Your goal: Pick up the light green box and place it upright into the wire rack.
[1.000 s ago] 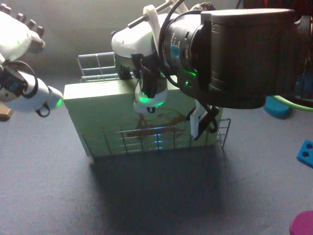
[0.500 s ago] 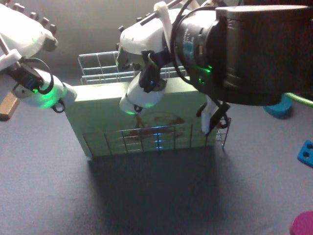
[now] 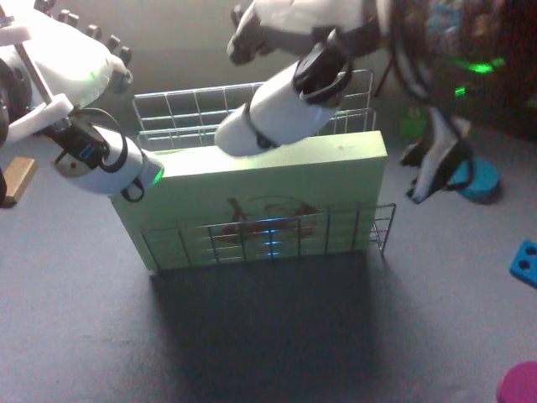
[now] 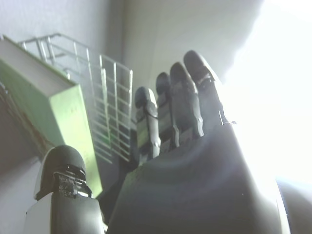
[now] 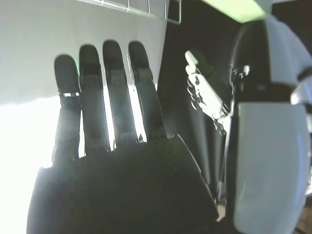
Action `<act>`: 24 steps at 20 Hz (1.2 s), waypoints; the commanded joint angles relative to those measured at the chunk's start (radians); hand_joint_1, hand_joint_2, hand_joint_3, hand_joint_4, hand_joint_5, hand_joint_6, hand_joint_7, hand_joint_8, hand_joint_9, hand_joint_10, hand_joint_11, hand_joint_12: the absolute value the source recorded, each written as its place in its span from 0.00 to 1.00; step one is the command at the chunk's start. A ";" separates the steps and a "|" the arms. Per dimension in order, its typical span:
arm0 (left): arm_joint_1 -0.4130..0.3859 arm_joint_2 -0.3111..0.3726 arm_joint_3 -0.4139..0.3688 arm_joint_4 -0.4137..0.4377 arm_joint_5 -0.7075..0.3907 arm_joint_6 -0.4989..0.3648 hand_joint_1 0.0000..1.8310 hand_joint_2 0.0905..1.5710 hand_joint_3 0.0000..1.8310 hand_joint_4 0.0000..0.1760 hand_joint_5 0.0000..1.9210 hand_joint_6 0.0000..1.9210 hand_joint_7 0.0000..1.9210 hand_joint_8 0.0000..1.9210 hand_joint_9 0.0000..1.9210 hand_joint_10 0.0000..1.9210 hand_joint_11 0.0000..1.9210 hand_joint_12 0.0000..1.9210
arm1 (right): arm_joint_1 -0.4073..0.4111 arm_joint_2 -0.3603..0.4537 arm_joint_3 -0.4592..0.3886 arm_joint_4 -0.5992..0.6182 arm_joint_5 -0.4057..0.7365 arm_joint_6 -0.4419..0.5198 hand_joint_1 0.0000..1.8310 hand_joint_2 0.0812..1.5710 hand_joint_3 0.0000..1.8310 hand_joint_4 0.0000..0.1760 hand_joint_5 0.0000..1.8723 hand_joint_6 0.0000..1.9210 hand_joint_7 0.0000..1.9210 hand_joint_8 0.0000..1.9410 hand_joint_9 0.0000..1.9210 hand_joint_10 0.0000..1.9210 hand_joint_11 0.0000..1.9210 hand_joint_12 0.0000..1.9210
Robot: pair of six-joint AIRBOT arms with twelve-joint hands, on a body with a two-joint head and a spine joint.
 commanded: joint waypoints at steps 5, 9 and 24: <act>-0.028 -0.009 -0.028 0.097 0.028 0.004 0.11 0.71 0.00 0.29 0.17 0.00 0.12 0.00 0.12 0.00 0.00 0.39 | 0.018 0.171 -0.132 -0.024 0.053 0.007 0.20 0.69 0.01 0.00 0.27 0.00 0.30 0.01 0.29 0.03 0.10 0.66; -0.031 -0.012 -0.060 0.097 0.048 0.004 0.15 0.73 0.00 0.15 0.25 0.00 0.28 0.01 0.26 0.02 0.10 0.44 | 0.033 0.305 -0.207 0.007 0.090 0.001 0.29 0.69 0.00 0.00 0.43 0.02 0.47 0.05 0.34 0.46 0.32 0.77; -0.050 -0.022 -0.123 0.107 0.090 0.004 0.35 0.81 0.00 0.00 0.61 1.00 0.70 1.00 0.73 1.00 0.80 1.00 | -0.008 0.416 -0.337 0.116 0.033 -0.066 0.28 0.94 0.00 0.79 0.70 1.00 0.79 1.00 0.88 1.00 0.97 1.00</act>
